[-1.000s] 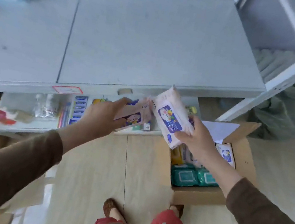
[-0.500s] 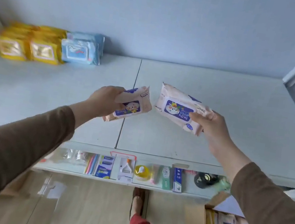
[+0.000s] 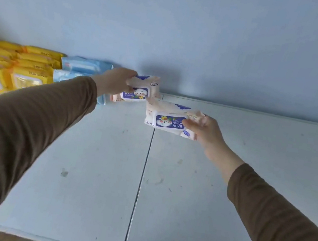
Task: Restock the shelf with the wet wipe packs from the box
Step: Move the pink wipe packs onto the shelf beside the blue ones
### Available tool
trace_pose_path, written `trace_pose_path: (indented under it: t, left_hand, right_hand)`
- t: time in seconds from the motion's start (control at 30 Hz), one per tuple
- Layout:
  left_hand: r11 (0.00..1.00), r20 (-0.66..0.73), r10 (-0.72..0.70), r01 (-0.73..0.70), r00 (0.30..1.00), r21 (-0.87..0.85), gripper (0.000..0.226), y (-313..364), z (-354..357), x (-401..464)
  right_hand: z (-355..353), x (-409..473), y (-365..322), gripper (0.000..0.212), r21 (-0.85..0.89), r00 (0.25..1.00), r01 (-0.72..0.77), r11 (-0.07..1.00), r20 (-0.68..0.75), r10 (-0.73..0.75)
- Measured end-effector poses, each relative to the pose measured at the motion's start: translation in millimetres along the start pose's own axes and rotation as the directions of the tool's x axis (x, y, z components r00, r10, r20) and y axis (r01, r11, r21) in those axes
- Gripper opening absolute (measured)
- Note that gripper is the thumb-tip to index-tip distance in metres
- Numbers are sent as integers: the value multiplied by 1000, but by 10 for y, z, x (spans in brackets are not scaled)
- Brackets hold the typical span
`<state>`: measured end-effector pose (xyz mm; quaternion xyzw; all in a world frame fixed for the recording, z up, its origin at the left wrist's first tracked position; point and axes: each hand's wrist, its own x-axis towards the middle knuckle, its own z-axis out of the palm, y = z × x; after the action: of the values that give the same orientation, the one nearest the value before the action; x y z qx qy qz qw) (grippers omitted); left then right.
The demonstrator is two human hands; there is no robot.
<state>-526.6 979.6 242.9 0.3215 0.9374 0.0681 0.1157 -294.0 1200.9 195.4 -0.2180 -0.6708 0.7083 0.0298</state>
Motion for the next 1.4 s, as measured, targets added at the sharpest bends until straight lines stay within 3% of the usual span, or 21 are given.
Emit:
trace_pose_path:
  t: [0.1, 0.23, 0.37, 0.5, 0.53, 0.7, 0.9, 1.1, 1.4]
  left_hand:
    - [999, 34, 37, -38, 999, 26, 40, -175, -68, 282]
    - [994, 81, 82, -87, 993, 59, 41, -332, -144, 540]
    - [970, 47, 158, -164, 986, 178, 27, -371, -123, 653]
    - [956, -21, 211, -202, 977, 213, 11, -437, -209, 695]
    - [957, -33, 206, -194, 978, 216, 8, -499, -235, 705]
    - [936, -42, 130, -109, 991, 334, 8, -678, -166, 682]
    - [966, -81, 75, -52, 994, 253, 11, -654, -72, 675]
    - [975, -120, 61, -33, 991, 221, 16, -630, -26, 640]
    - [978, -166, 30, 5, 986, 207, 16, -590, -89, 582]
  right_hand:
    - [288, 346, -52, 35, -42, 1000, -13, 999, 18, 14]
    - [714, 716, -12, 23, -57, 998, -30, 998, 45, 33]
    - [1105, 1064, 2, 9, -64, 999, -42, 997, 30, 44]
    - [1284, 1252, 3, 22, -130, 998, -21, 991, -68, 13]
    - [1301, 1264, 22, 19, -144, 998, -16, 989, -62, 8]
    - [1388, 1279, 111, 45, -377, 989, 128, 917, -21, -147]
    - [1064, 1328, 99, 40, -351, 994, 96, 932, -17, -108]
    - [599, 1283, 111, 31, -330, 986, 66, 942, -124, -113]
    - [785, 1280, 57, 34, -388, 979, 121, 914, -107, -175]
